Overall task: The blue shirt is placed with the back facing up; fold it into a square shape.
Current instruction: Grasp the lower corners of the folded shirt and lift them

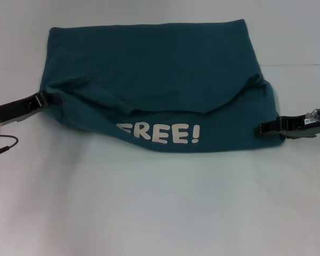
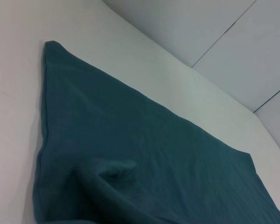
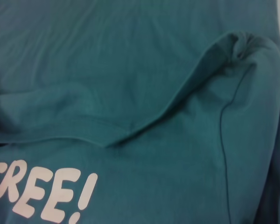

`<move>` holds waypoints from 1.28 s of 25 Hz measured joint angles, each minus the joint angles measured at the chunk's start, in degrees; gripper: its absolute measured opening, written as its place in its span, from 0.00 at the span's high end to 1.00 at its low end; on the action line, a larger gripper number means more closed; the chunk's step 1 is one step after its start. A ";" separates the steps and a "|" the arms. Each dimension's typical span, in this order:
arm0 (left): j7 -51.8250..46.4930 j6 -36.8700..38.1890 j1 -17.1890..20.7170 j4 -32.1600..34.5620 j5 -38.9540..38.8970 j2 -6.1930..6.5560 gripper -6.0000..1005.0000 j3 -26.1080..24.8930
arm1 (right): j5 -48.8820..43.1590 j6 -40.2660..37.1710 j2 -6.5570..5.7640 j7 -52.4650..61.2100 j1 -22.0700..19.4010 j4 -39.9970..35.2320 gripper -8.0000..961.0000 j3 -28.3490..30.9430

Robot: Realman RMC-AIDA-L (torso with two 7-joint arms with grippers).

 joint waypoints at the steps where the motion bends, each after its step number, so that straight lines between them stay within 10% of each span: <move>1: 0.00 0.00 0.01 -0.02 -0.01 0.00 0.96 0.00 | 0.01 0.07 0.02 0.02 0.01 0.00 0.25 -0.05; 6: 0.00 0.03 0.08 0.05 -0.05 -0.01 0.96 0.00 | 0.42 0.04 0.19 0.10 -0.47 -0.67 0.26 0.45; 25: -1.65 6.11 0.22 1.22 4.57 1.45 0.96 0.00 | 0.48 -6.15 -1.06 -0.27 -2.27 -4.13 0.95 0.69; 32: -6.70 19.52 3.33 8.11 12.50 2.78 0.96 -0.63 | 0.49 -18.86 -2.32 -0.09 -6.80 -11.66 0.95 2.86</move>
